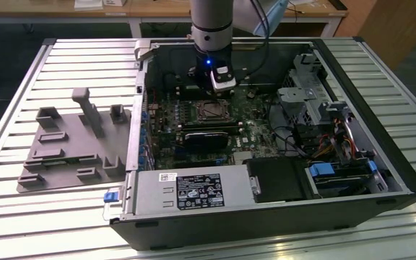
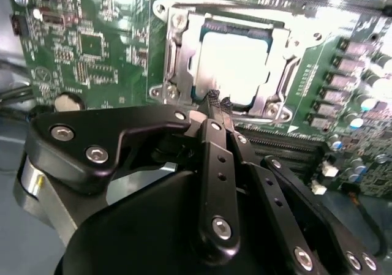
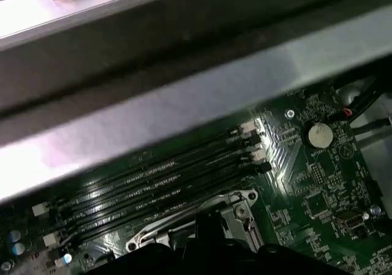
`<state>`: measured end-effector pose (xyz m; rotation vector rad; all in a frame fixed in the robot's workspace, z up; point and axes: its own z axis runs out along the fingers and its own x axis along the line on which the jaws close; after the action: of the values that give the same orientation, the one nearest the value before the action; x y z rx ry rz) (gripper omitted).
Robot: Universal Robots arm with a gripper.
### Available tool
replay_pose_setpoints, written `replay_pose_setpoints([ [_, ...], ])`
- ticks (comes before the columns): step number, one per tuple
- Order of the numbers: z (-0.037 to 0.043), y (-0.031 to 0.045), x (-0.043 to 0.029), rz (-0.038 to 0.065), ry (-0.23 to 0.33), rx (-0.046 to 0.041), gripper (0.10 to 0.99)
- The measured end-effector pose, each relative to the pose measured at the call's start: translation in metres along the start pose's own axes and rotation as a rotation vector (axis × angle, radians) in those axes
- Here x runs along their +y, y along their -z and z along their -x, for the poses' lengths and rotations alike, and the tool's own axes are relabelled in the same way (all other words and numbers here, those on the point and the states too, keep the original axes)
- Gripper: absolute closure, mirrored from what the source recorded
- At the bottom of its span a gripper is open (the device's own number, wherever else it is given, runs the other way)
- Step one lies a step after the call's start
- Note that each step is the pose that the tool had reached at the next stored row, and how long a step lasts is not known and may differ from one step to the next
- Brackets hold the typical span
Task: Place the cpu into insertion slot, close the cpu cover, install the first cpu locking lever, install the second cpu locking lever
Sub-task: 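Install the first cpu locking lever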
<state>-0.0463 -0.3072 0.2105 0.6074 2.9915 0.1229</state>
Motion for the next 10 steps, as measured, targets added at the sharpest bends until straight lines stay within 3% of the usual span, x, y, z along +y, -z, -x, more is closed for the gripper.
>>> replay_pose_setpoints([
  [6,0.0061,0.0001,-0.0071,-0.019,-0.001,0.0203,0.98],
  [10,0.0088,0.0003,-0.0128,-0.032,0.0,0.0177,0.98],
])
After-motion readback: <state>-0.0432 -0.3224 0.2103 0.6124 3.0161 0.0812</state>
